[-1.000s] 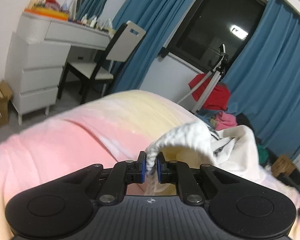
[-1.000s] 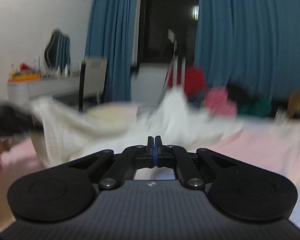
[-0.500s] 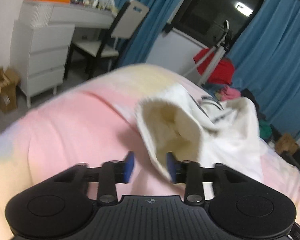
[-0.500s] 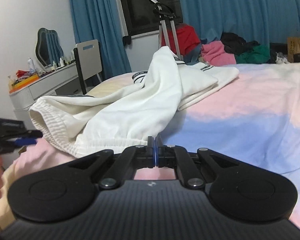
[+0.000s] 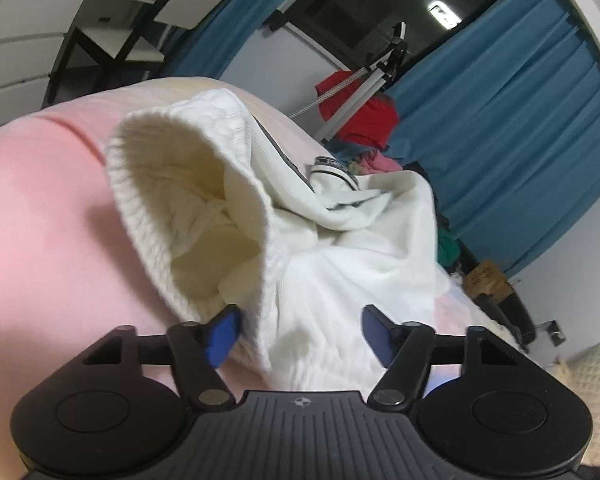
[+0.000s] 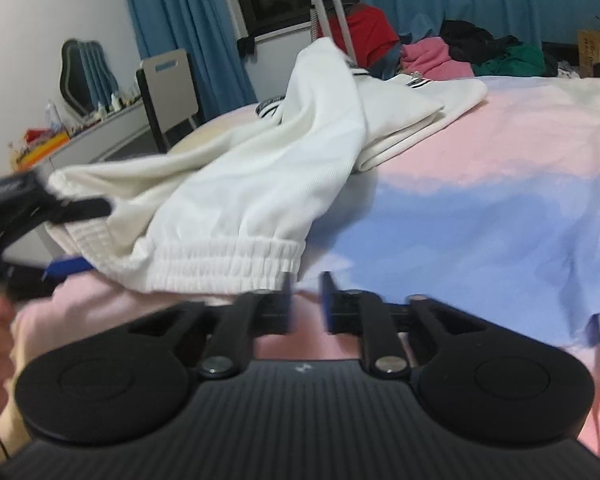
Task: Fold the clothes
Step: 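Lift and pull the cuff with the left gripper to spread the garment, then grasp the garment edge with the right gripper while the left gripper holds the cuff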
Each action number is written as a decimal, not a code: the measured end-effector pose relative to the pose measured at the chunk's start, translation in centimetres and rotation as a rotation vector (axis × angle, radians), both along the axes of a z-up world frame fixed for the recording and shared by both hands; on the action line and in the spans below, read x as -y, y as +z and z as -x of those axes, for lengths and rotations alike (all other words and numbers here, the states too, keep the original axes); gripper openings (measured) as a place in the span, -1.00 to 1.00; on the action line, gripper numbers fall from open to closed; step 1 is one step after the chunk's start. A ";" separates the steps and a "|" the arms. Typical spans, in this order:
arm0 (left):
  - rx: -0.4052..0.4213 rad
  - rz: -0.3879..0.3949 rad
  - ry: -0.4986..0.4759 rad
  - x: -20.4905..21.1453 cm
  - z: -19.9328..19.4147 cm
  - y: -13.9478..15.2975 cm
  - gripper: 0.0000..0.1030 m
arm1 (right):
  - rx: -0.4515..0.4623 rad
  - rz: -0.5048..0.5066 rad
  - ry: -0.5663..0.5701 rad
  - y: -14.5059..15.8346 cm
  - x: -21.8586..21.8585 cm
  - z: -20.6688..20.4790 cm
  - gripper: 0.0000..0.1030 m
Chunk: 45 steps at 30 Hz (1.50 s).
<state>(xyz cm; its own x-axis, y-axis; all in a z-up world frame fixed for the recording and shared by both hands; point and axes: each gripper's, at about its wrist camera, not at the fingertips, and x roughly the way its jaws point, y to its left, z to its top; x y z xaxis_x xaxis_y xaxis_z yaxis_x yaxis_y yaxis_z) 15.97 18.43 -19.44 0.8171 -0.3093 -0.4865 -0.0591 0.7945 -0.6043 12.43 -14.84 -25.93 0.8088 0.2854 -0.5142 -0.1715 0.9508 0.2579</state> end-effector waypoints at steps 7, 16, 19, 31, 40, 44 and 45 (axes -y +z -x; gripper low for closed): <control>0.172 0.171 0.018 -2.1 -1.0 0.5 -0.83 | 0.086 0.086 0.077 -0.5 -2.5 0.7 0.20; 0.359 0.502 0.079 -7.2 -0.3 0.6 -0.83 | 0.101 0.086 0.017 0.0 -7.5 -2.1 0.49; 0.345 0.493 0.106 -7.9 -0.5 0.0 -0.83 | 0.109 0.006 -0.056 0.2 -8.6 -2.9 0.53; 0.268 0.420 0.084 -8.4 -0.1 -0.7 -0.82 | 0.096 0.028 -0.169 1.3 -7.0 -3.6 -0.31; 0.190 0.248 -0.069 -3.3 1.1 -0.7 -0.71 | 0.116 0.181 -0.077 5.4 -2.5 -0.1 -0.73; 0.134 0.159 -0.130 -0.7 1.9 -1.0 -0.67 | 0.095 0.189 -0.075 6.2 -0.1 1.8 -0.74; 0.115 0.127 -0.138 -0.2 1.9 -1.2 -0.62 | 0.081 0.185 -0.078 6.0 0.5 2.1 -0.73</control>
